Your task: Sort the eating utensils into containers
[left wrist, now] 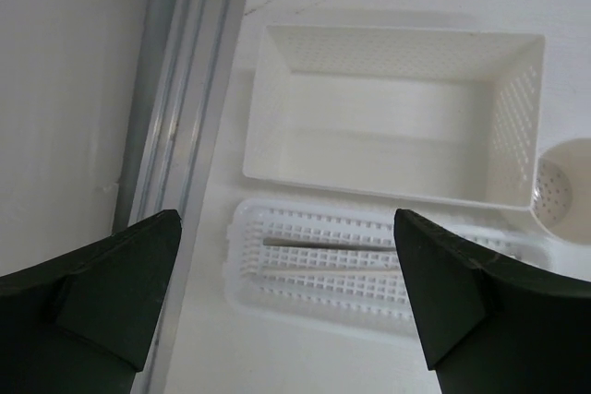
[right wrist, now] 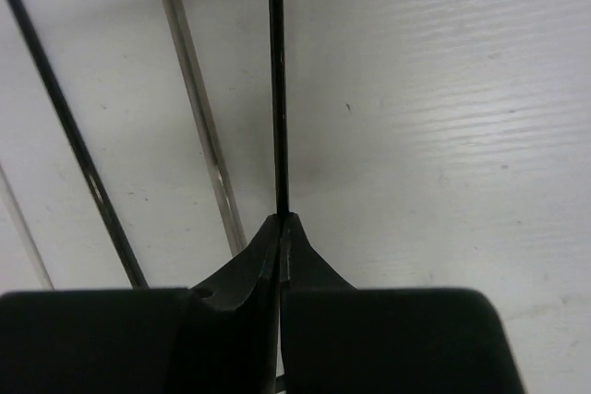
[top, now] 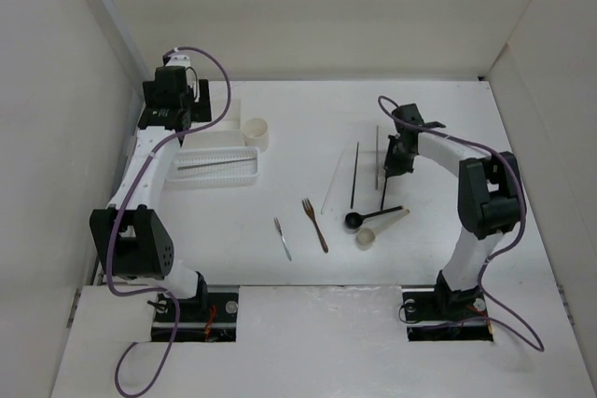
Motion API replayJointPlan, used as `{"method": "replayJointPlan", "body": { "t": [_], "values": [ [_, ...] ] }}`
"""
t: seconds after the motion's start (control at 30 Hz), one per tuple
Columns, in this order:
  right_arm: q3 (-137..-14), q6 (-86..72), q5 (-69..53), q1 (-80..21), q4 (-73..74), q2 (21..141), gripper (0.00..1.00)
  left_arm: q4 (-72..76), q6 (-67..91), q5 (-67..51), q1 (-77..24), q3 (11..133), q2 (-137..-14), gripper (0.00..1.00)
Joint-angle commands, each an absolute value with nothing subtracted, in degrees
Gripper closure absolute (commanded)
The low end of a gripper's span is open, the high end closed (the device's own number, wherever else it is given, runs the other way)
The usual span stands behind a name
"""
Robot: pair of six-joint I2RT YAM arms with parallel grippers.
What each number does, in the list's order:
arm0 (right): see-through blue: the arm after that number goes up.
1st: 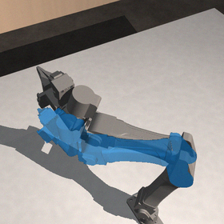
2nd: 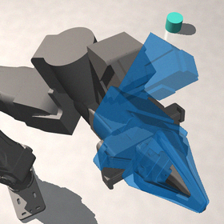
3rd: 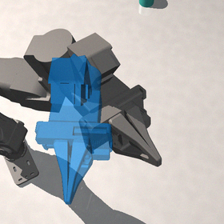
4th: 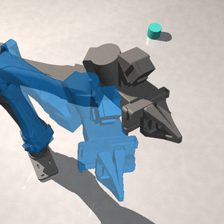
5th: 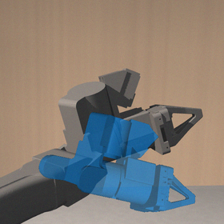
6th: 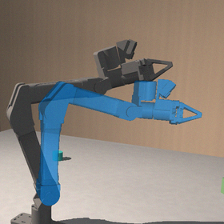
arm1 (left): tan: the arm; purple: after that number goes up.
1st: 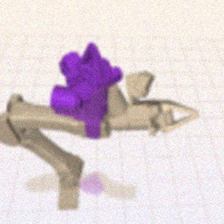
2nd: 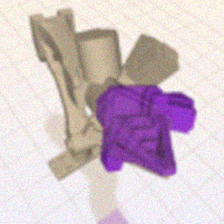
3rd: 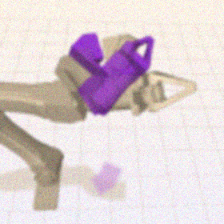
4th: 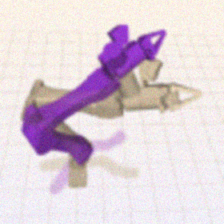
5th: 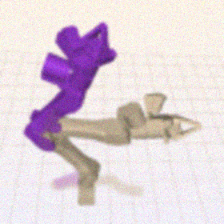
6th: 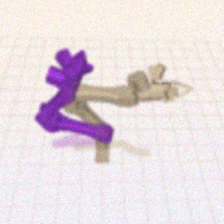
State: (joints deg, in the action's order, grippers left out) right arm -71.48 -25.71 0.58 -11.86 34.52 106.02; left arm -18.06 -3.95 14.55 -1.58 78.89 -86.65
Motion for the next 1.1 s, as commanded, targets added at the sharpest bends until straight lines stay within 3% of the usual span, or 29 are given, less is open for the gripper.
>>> {"method": "replayJointPlan", "body": {
  "t": [0.0,0.23,0.43,0.73,1.07],
  "values": [
    [-71.72,-26.19,5.62,-11.25,32.61,98.63,1.0,-21.78,-9.31,5.21,-3.42,81.47,-84.28,0.0],
    [-71.72,-26.72,10.54,-11.25,28.92,89.67,1.0,-28.55,-14.84,-12.37,-9.92,88.76,-86.92,0.0],
    [-73.64,-25.66,7.83,-13.53,19.18,82.89,1.0,-32.61,-19.07,-37.32,-12.3,96.94,-88.68,0.0],
    [-84.28,-28.65,-1.21,-25.91,5.11,86.39,1.0,-17.6,-8.88,-68.08,-12.3,96.95,-92.54,0.0],
    [-90.44,-31.11,-9.48,-29.62,1.06,90.7,1.0,-13.98,-8.17,-55.64,-17.93,96.42,-94.13,0.0]
  ]
}}
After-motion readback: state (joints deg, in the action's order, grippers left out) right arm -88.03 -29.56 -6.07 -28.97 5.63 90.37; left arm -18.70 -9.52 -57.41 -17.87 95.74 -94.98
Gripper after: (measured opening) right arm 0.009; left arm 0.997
